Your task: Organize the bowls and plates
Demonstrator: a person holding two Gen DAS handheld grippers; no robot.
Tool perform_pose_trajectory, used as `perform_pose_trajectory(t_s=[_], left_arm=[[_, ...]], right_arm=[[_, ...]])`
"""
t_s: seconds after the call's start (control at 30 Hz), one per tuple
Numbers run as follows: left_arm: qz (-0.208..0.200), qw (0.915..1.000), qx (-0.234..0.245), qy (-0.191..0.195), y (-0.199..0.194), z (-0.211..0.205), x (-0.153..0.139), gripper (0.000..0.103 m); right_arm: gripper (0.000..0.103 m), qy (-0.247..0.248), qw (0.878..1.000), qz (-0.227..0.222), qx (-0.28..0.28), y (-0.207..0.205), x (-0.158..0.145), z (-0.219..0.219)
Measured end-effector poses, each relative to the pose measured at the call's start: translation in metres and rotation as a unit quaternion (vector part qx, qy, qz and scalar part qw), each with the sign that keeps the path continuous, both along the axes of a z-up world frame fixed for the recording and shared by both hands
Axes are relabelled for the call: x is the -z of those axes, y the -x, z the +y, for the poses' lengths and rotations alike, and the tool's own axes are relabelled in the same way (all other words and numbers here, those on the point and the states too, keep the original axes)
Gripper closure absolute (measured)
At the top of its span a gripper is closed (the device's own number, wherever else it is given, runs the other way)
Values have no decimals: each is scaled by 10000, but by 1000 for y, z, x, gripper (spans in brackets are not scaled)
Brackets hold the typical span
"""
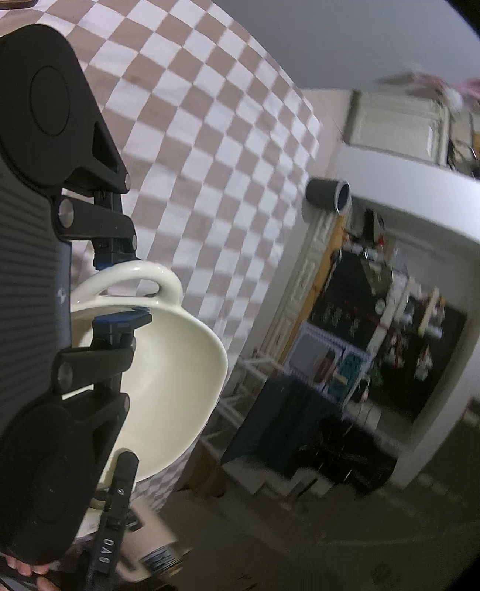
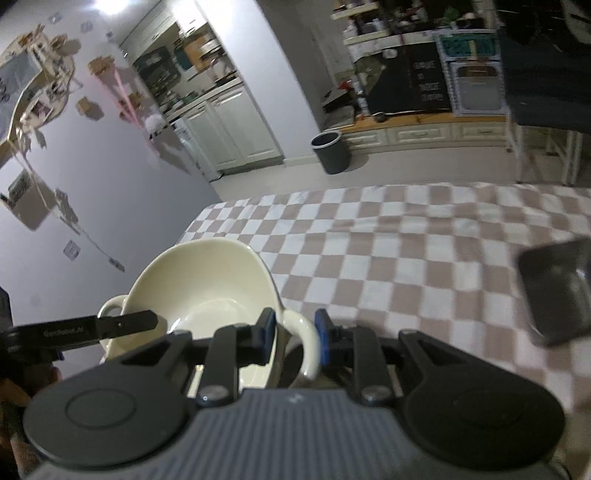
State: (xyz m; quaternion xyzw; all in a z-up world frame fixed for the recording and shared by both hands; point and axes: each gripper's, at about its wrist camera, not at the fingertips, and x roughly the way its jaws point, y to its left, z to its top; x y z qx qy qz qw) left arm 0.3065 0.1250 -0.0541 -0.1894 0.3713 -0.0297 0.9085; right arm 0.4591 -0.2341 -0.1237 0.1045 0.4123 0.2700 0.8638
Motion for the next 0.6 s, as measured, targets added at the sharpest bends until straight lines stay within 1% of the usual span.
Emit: perform_pose_trajectory(t_s=[0.07,0.13,0.2,0.43,0.6], left_arm=[[-68,9998,170,-26,9,-14,-4,82],[-113,9994,319,-29,19,-27,-8,82],[-156,9988,452,-46,28,-39,-11,82],[-222,9952,911,-295,53,-81,-15,82],[-222,9914,1226,-398,61,-109,-15,82]], right_arm=[[75,31,9999,-20,127,14,-6,-13],[75,133,9996,-140,213,30,-11,-24],[75,120,9992,-176,347,47,-14,-37],[75,-208,9961,-56,854,87,-5,-86],[75,-230,9935,-39,1112,104,-1,-109]])
